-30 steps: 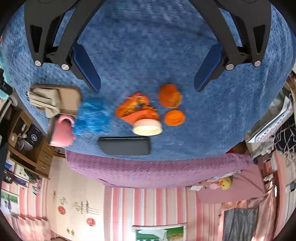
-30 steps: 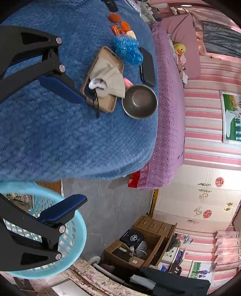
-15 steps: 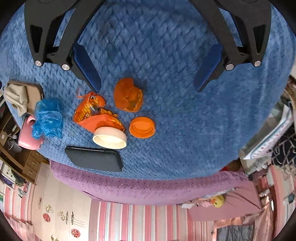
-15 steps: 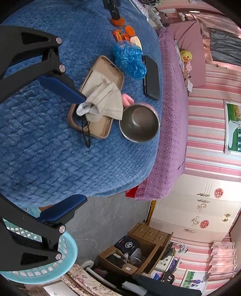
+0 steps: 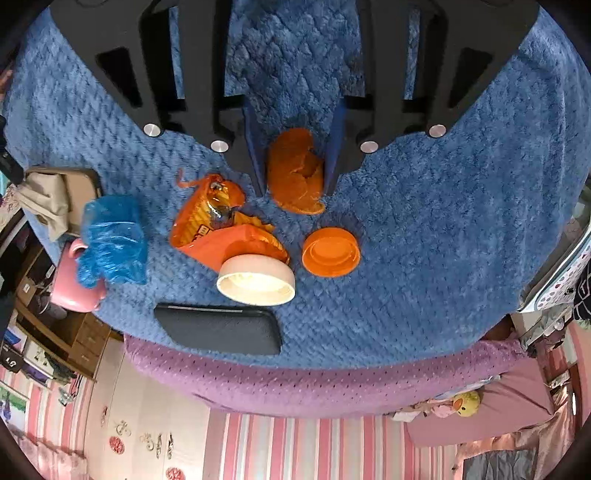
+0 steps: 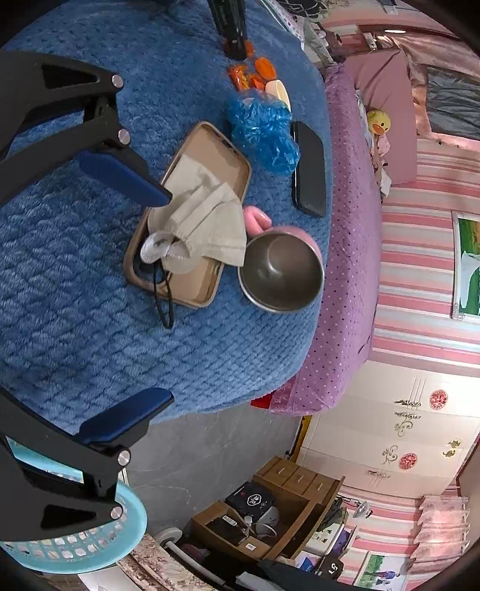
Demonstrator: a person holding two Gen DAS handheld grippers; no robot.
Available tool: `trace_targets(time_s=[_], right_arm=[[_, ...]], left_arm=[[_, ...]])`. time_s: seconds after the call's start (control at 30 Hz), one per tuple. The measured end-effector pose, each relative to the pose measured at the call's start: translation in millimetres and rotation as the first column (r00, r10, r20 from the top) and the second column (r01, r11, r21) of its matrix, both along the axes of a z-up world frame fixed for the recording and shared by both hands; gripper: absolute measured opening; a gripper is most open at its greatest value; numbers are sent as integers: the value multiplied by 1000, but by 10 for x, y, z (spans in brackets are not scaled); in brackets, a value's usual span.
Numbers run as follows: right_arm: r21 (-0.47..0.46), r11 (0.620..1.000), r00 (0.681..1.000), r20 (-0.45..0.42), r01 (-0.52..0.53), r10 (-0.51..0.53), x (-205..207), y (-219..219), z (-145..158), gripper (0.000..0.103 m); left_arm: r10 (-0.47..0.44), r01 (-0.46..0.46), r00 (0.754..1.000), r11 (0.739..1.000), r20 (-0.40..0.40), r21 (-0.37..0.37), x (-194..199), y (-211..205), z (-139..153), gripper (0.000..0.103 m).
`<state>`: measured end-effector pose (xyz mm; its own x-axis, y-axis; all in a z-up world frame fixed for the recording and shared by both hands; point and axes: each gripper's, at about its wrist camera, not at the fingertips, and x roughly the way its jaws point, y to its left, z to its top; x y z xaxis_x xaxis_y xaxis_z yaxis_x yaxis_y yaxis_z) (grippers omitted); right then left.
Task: Collect trash
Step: 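Grasp the orange peel with the left gripper while the right gripper grasps the beige cloth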
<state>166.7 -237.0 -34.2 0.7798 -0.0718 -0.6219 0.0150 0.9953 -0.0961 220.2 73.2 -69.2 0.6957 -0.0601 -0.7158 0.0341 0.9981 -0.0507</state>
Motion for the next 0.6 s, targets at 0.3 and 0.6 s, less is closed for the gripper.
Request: trace_targets(time_s=[0.3, 0.6], right_arm=[[57, 997, 998, -22, -55, 57, 255, 248, -63, 94], [83, 984, 986, -43, -158, 162, 280, 386, -97, 27]], left_arm=[[6, -6, 1000, 1000, 22, 11, -253, 6, 92, 29], [-5, 5, 1000, 1000, 14, 30, -293, -117, 100, 29]])
